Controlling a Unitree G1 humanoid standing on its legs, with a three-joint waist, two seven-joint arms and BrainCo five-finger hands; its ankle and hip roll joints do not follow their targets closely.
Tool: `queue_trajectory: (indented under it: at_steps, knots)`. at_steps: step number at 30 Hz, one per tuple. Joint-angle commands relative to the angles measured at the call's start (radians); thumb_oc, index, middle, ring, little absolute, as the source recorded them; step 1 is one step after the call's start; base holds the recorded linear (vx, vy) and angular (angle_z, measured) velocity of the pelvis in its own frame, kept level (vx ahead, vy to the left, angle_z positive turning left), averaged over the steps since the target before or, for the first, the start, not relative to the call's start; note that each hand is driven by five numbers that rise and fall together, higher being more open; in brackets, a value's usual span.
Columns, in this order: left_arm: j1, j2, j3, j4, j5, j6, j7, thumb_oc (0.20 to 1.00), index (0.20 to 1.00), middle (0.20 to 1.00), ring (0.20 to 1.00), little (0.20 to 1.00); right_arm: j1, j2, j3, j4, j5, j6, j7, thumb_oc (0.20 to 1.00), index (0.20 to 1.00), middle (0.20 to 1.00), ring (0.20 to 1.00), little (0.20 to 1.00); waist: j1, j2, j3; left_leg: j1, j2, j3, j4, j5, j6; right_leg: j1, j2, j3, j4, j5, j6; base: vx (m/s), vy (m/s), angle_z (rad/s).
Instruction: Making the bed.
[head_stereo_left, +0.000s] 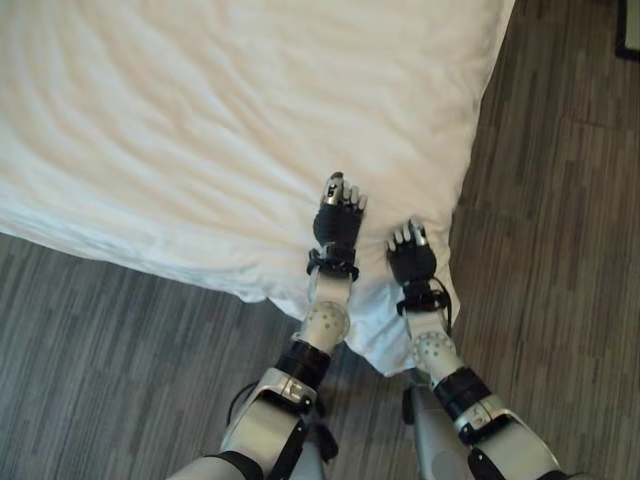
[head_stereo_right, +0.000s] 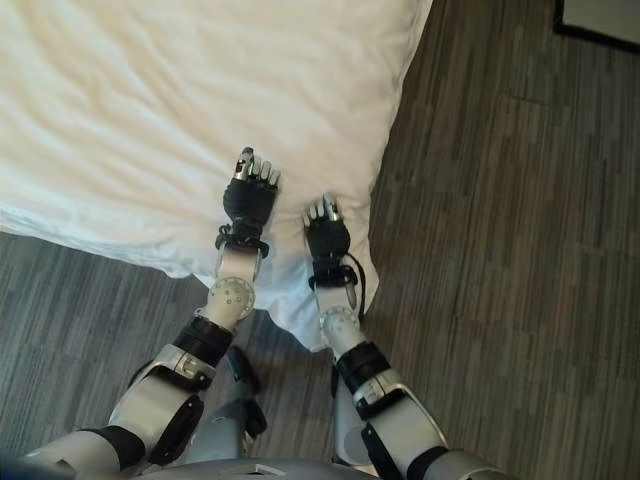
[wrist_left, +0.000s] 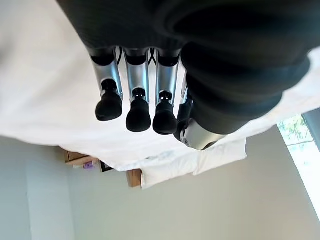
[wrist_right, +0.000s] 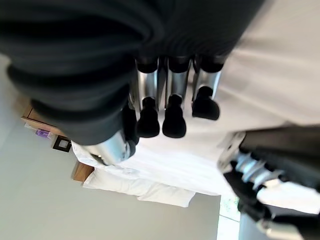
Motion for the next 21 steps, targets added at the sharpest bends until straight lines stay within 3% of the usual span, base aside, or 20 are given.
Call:
queue_trajectory:
  at_steps: [1, 7, 13, 15, 20, 21]
  knots:
    - [-0.073, 0.008, 0.015, 0.132, -0.047, 0.030, -0.018, 0.200, 0.200, 0.200, 0.200, 0.200, -0.113, 0.044, -0.099, 0.137, 0.095, 0.013, -0.018, 0.200, 0.200, 0.200, 0.200, 0.200, 0.018, 0.015, 0.080, -0.073, 0.039, -0.043, 0.007, 0.050, -0.047, 0.004, -0.031, 0.011, 0.015, -0.075, 0.087, -0.03, -0.045, 0.17]
    - [0.092, 0.061, 0.139, 0.297, -0.065, 0.092, -0.030, 0.200, 0.200, 0.200, 0.200, 0.200, -0.080, 0.005, -0.238, 0.173, 0.113, 0.010, -0.030, 0.200, 0.200, 0.200, 0.200, 0.200, 0.032, 0.024, 0.091, -0.069, 0.039, -0.046, 0.007, 0.045, -0.045, 0.007, -0.034, -0.002, 0.016, -0.077, 0.082, 0.00, -0.019, 0.06]
    - [0.285, 0.140, 0.239, 0.351, -0.014, 0.111, -0.057, 0.200, 0.200, 0.200, 0.200, 0.200, 0.013, -0.058, -0.345, 0.139, 0.097, 0.008, -0.031, 0.200, 0.200, 0.200, 0.200, 0.200, 0.040, 0.034, 0.067, -0.044, 0.041, -0.053, 0.007, 0.039, -0.044, 0.034, -0.034, -0.011, 0.017, -0.087, 0.075, 0.04, -0.019, 0.00]
    - [0.438, 0.212, 0.323, 0.384, 0.059, 0.110, -0.085, 0.200, 0.200, 0.200, 0.200, 0.200, 0.096, -0.123, -0.449, 0.097, 0.082, -0.005, -0.031, 0.200, 0.200, 0.200, 0.200, 0.200, 0.049, 0.046, 0.034, -0.022, 0.042, -0.057, 0.007, 0.033, -0.041, 0.059, -0.037, -0.019, 0.016, -0.098, 0.071, 0.10, -0.027, 0.03]
    - [0.605, 0.337, 0.466, 0.387, 0.197, 0.054, -0.053, 0.200, 0.200, 0.200, 0.200, 0.200, 0.199, -0.286, -0.556, 0.024, -0.036, -0.035, -0.061, 0.200, 0.200, 0.200, 0.200, 0.200, 0.065, 0.059, -0.029, 0.027, 0.043, -0.067, 0.007, 0.022, -0.037, 0.124, -0.045, -0.041, 0.013, -0.121, 0.070, 0.08, -0.016, 0.05]
    - [0.613, 0.347, 0.481, 0.381, 0.213, 0.047, -0.042, 1.000, 1.000, 1.000, 1.000, 1.000, 0.205, -0.306, -0.563, 0.024, -0.058, -0.034, -0.073, 1.000, 1.000, 1.000, 1.000, 1.000, 0.066, 0.059, -0.034, 0.032, 0.042, -0.068, 0.007, 0.028, -0.035, 0.133, -0.046, -0.045, 0.012, -0.118, 0.066, 0.05, -0.004, 0.07]
